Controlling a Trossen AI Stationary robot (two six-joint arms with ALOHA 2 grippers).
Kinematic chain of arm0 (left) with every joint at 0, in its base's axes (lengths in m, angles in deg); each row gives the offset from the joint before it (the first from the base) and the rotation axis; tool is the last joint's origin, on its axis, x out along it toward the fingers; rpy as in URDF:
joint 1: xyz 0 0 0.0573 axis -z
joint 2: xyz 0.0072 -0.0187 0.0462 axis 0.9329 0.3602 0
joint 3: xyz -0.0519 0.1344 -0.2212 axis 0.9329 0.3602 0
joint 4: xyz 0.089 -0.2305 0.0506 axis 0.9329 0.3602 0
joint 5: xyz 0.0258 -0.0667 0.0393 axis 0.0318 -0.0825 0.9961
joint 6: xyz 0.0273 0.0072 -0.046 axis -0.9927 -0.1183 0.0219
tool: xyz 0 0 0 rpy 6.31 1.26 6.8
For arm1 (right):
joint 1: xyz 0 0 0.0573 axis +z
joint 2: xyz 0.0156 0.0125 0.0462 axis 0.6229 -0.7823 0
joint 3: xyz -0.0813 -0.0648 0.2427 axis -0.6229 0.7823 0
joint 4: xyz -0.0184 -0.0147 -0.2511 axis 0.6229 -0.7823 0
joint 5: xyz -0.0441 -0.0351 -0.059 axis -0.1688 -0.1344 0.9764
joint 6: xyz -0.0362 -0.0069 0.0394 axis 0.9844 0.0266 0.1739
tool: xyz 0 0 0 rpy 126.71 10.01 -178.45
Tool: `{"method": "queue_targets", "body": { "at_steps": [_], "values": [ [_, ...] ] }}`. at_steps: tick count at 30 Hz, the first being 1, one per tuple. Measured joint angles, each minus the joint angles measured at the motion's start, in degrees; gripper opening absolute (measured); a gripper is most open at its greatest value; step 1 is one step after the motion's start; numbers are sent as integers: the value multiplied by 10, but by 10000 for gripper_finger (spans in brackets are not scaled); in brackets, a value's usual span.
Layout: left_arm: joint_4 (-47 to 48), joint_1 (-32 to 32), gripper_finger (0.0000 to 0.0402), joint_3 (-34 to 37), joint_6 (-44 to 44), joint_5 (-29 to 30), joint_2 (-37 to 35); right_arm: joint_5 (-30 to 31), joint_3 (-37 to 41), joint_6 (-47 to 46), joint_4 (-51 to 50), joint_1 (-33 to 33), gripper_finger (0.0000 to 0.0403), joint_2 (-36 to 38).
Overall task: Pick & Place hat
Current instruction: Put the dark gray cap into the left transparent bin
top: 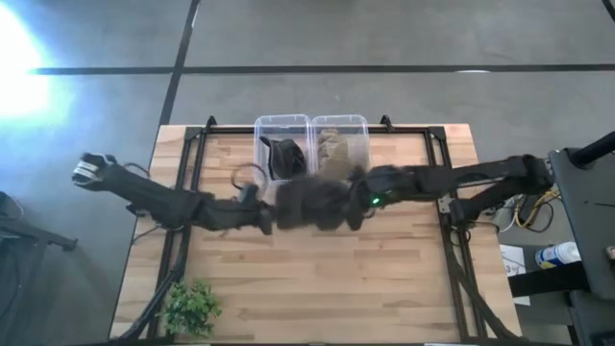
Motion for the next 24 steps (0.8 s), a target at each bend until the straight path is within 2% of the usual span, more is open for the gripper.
{"method": "queue_targets", "body": {
  "at_steps": [4,6,9,12,15,19,24],
  "values": [
    [54,10,9,-51,-152,104,-58,118,3,16,-31,0,187,72],
    [88,8,9,-76,-193,160,-76,158,5,24,-46,0,187,97],
    [178,-15,9,-121,-179,246,-92,198,8,27,-79,0,187,120],
    [328,-58,9,-165,-94,268,-91,222,8,17,-110,-2,187,128],
    [433,-114,9,-193,-18,216,-82,224,9,-3,-134,-5,187,125],
    [431,-182,9,-200,-12,82,-65,223,10,-6,-147,-8,187,112],
    [428,-242,9,-199,10,-38,-36,223,11,-8,-147,-9,187,100]
  ]
}}
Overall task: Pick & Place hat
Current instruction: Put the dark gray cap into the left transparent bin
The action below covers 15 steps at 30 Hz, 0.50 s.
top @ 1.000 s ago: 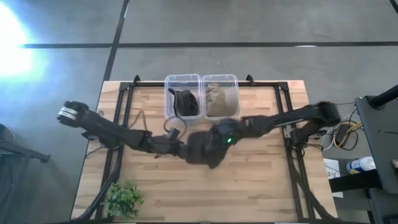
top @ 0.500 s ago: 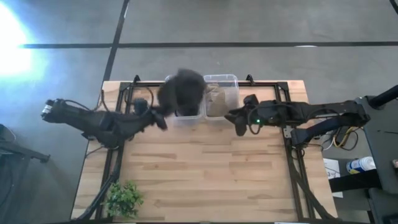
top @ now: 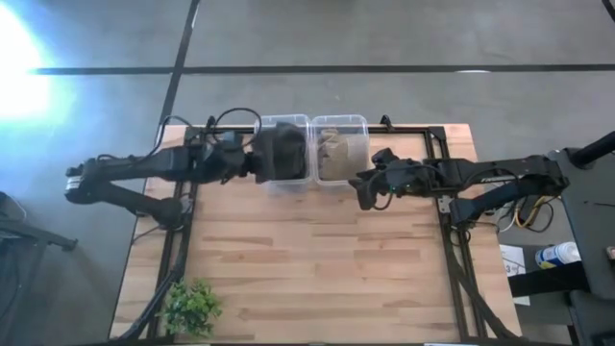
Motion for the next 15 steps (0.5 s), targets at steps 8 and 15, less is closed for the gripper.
{"method": "queue_targets", "body": {
  "at_steps": [8,15],
  "values": [
    [-33,-131,9,-19,43,-100,38,12,0,2,0,-3,187,-4],
    [-52,-203,14,-39,32,-194,103,18,0,5,0,-3,187,-4]
  ]
}}
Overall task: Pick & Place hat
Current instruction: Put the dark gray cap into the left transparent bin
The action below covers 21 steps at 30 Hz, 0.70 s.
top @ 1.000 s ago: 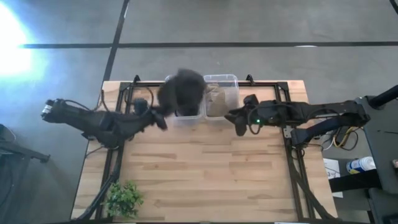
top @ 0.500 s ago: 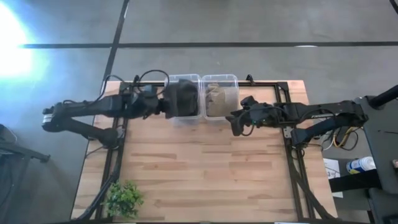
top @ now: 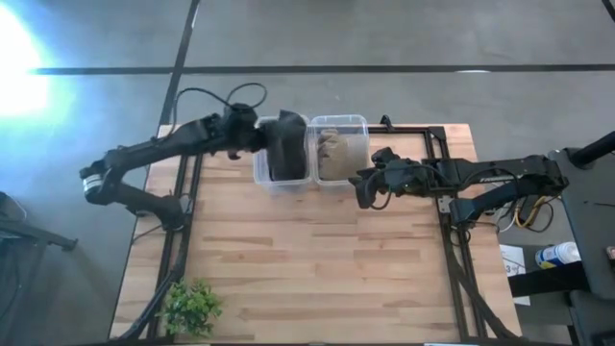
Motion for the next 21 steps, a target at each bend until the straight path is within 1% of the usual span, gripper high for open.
{"method": "queue_targets", "body": {
  "at_steps": [3,6,11,14,16,18,21],
  "values": [
    [11,-1,15,0,4,-45,34,1,0,0,0,0,187,0],
    [6,-1,15,1,14,-66,65,2,0,1,0,0,187,0],
    [-10,-13,16,2,1,-67,101,2,0,8,-1,-1,187,0],
    [-14,-16,16,2,-43,-66,111,3,0,15,-2,-3,187,0],
    [-15,-16,20,2,-74,-55,110,4,0,16,-2,-3,187,0],
    [-15,-16,33,2,-93,-43,106,3,0,20,-4,-3,187,0],
    [-14,-16,67,2,-125,-35,94,3,0,30,-4,-3,187,0]
  ]
}}
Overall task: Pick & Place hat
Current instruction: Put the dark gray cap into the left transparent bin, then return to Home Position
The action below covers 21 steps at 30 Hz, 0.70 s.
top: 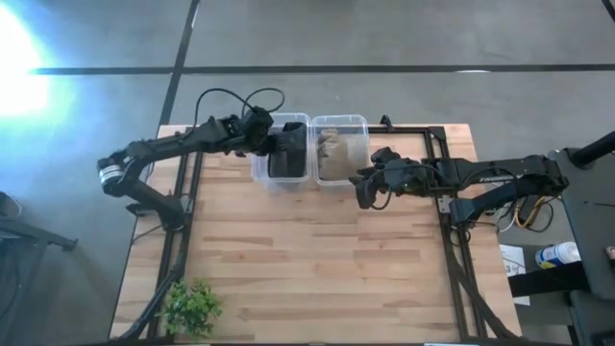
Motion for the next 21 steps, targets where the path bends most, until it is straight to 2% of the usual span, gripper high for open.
{"method": "queue_targets", "body": {
  "at_steps": [6,9,12,17,21],
  "values": [
    [2,2,147,-1,-41,7,-33,-34,0,1,0,-16,187,0],
    [7,2,172,-8,-44,0,-60,-53,0,3,3,-27,187,0],
    [-5,2,181,-20,-77,1,-96,-59,0,20,7,-36,187,3],
    [-49,30,183,-24,-190,3,-173,-66,1,101,23,-38,187,25],
    [-27,44,183,-24,-258,5,-228,-67,1,163,13,-41,187,52]
  ]
}}
